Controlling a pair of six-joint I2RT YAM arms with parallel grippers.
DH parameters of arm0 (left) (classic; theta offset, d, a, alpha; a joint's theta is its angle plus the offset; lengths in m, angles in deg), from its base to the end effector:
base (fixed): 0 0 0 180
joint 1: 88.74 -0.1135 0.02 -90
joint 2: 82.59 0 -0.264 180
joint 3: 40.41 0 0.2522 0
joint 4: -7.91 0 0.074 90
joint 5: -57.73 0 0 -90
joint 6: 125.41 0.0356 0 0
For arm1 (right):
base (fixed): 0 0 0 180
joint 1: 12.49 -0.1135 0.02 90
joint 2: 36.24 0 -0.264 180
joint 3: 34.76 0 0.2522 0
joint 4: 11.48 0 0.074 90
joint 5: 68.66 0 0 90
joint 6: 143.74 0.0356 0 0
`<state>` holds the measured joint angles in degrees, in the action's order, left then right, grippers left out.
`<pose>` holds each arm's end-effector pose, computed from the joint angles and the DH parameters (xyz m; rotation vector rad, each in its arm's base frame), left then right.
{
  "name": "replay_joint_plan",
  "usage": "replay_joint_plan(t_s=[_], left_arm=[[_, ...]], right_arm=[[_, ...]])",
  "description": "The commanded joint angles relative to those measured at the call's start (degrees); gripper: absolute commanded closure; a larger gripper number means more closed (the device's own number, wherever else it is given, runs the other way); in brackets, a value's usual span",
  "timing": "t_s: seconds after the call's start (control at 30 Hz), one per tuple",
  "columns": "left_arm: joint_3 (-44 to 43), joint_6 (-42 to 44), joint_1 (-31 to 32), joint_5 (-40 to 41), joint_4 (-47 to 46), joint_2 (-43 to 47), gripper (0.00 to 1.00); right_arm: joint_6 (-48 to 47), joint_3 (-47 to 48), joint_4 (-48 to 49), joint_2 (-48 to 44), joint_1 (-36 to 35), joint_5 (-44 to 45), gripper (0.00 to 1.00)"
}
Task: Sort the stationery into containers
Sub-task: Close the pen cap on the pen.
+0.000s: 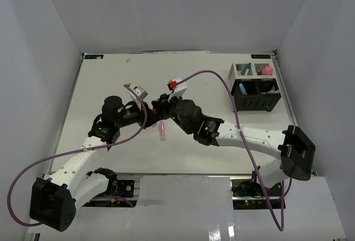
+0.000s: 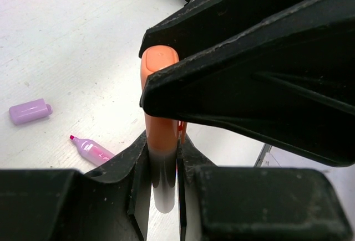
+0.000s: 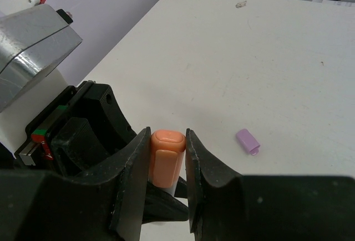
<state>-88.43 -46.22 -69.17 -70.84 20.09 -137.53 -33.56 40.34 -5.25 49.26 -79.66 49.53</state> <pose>0.1951 -0.0929 0.2659 0.6153 1.8529 -0.9932 0.1522 0.3183 0.3235 -0.3038 1.6629 0.7580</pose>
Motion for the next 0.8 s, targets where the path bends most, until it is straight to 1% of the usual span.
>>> replay_joint_plan(t_s=[0.0, 0.2, 0.23, 0.3, 0.4, 0.5, 0.53, 0.6, 0.63, 0.7, 0.73, 0.77], left_arm=[[-5.8, 2.1, -0.1, 9.1, -16.9, 3.6, 0.96], [-5.3, 2.7, 0.3, 9.2, -16.6, 3.7, 0.96], [-5.3, 2.7, 0.3, 9.2, -16.7, 3.8, 0.96], [-5.1, 2.8, 0.3, 9.1, -16.5, 3.8, 0.96], [-4.9, 2.8, 0.3, 8.9, -16.5, 3.6, 0.93], [-4.9, 2.8, 0.4, 8.0, -16.5, 3.3, 0.84], [-4.9, 2.8, 0.4, 7.5, -16.5, 3.2, 0.79], [-5.0, 2.6, 0.4, 7.1, -16.5, 3.0, 0.74], [-5.1, 2.6, 0.4, 6.9, -16.5, 2.8, 0.69], [-5.0, 2.6, 0.6, 6.5, -16.5, 2.8, 0.62], [-4.9, 2.6, 0.6, 6.4, -16.5, 2.7, 0.56], [-4.9, 2.5, 0.6, 6.2, -16.5, 2.6, 0.54]], right_arm=[[1.3, -4.1, -22.1, 1.8, -6.1, -11.1, 0.91], [1.1, -3.6, -22.2, -0.2, -6.0, -9.6, 0.88], [1.2, -3.6, -22.2, -0.6, -6.0, -9.3, 0.88], [1.1, -3.4, -22.2, -1.3, -5.9, -8.6, 0.92], [0.8, -3.1, -22.2, -2.1, -5.9, -7.9, 0.92], [0.5, -2.6, -22.0, -2.9, -5.7, -7.2, 0.92], [0.4, -2.3, -21.9, -3.0, -5.7, -6.6, 0.92], [-0.1, -1.8, -21.8, -3.6, -5.5, -5.9, 0.92], [-0.2, -1.4, -21.8, -3.8, -5.5, -4.9, 0.92], [-0.7, -1.0, -21.7, -4.3, -5.4, -3.8, 0.92], [-0.8, -0.5, -21.7, -4.4, -5.3, -2.8, 0.92], [-1.2, -0.3, -21.7, -4.6, -5.2, -2.2, 0.92]])
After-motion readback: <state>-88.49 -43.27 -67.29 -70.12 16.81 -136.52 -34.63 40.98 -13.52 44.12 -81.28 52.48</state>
